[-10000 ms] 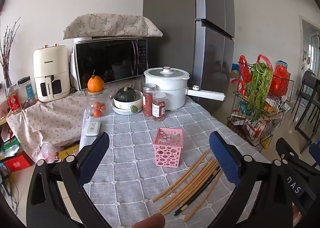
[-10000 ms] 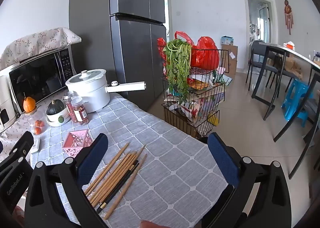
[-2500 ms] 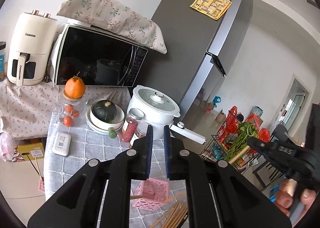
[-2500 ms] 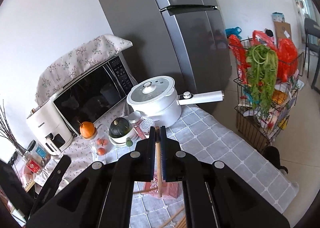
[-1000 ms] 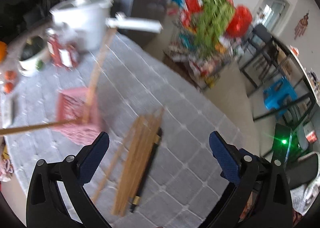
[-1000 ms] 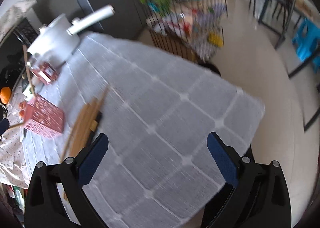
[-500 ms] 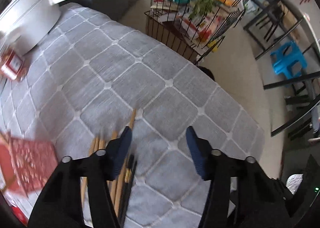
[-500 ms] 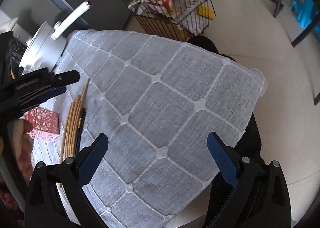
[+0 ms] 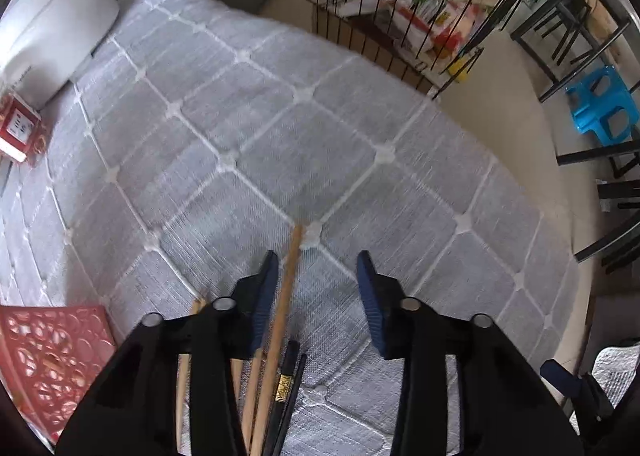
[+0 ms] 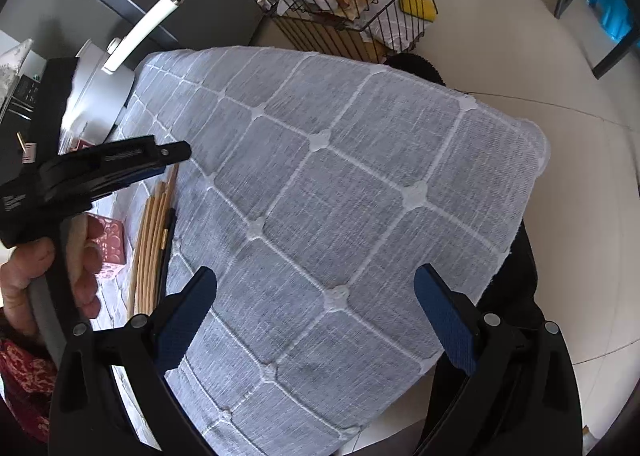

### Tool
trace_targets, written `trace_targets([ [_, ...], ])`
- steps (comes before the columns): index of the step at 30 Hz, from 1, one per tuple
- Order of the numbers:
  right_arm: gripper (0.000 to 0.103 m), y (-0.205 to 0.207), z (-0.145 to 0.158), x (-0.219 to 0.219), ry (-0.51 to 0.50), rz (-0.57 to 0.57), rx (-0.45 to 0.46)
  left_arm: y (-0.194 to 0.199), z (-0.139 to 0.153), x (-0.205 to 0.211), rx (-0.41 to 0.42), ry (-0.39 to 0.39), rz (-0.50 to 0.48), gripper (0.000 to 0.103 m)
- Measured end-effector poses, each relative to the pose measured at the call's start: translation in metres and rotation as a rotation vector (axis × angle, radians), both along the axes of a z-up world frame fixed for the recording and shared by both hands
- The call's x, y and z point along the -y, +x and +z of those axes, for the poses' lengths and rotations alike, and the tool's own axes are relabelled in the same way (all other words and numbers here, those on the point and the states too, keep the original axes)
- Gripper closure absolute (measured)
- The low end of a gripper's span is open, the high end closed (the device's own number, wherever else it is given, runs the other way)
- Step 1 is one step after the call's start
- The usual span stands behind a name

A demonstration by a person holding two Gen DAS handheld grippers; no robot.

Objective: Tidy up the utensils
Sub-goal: 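Close the left gripper on another wooden chopstick and lift it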

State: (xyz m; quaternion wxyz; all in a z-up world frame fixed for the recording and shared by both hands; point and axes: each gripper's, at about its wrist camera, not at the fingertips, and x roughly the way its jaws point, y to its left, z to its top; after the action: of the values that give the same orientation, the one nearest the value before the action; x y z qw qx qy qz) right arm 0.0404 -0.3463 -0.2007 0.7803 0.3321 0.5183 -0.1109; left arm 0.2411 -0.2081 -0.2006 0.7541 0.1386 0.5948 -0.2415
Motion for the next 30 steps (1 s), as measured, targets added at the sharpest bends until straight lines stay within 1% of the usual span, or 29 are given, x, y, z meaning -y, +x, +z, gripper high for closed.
trace_targets([
  [1,0.007,0.001,0.0,-0.001,0.005,0.003,-0.003,0.0,-0.005,-0.001,-0.01,0.013,0.01,0.077],
  [2,0.007,0.001,-0.001,-0.002,0.009,0.005,-0.004,-0.002,-0.005,-0.003,0.018,0.008,0.011,0.082],
  [3,0.007,0.001,0.0,-0.003,0.009,0.006,-0.005,-0.004,-0.004,-0.005,0.03,0.008,0.013,0.084],
  [5,0.007,0.0,0.0,-0.003,0.0,0.004,-0.009,-0.006,-0.004,-0.011,0.04,0.0,0.029,0.095],
  [7,0.007,-0.001,-0.001,-0.003,0.003,0.0,-0.015,-0.009,-0.003,-0.022,0.027,-0.042,0.051,0.095],
  [11,0.007,-0.001,-0.001,-0.002,0.009,-0.009,-0.023,-0.037,0.0,-0.042,0.04,-0.065,0.061,0.096],
  [14,0.007,0.003,0.0,-0.006,-0.001,-0.009,-0.029,-0.069,0.021,-0.069,0.062,-0.142,0.072,0.098],
  [19,0.007,0.025,0.005,-0.021,0.014,-0.003,-0.013,-0.124,0.079,-0.128,0.137,-0.291,0.088,0.099],
  [20,0.007,0.03,0.006,-0.026,0.023,0.005,-0.01,-0.133,0.088,-0.138,0.154,-0.317,0.092,0.099],
  [21,0.007,0.036,0.007,-0.031,0.031,0.017,-0.01,-0.146,0.101,-0.153,0.176,-0.363,0.103,0.099],
  [23,0.008,0.052,0.011,-0.047,0.03,0.05,-0.021,-0.16,0.114,-0.169,0.21,-0.421,0.117,0.099],
  [25,0.015,0.064,0.012,-0.06,0.019,0.079,-0.04,-0.171,0.126,-0.181,0.239,-0.458,0.124,0.099],
  [27,0.034,0.076,0.01,-0.071,0.018,0.109,-0.071,-0.178,0.137,-0.187,0.265,-0.479,0.117,0.099],
  [28,0.04,0.085,0.006,-0.076,0.033,0.123,-0.098,-0.178,0.142,-0.186,0.28,-0.488,0.116,0.099],
  [29,0.051,0.088,0.003,-0.079,0.04,0.126,-0.109,-0.181,0.147,-0.19,0.292,-0.499,0.115,0.099],
  [30,0.057,0.093,-0.001,-0.081,0.054,0.127,-0.126,-0.181,0.151,-0.192,0.304,-0.512,0.115,0.099],
])
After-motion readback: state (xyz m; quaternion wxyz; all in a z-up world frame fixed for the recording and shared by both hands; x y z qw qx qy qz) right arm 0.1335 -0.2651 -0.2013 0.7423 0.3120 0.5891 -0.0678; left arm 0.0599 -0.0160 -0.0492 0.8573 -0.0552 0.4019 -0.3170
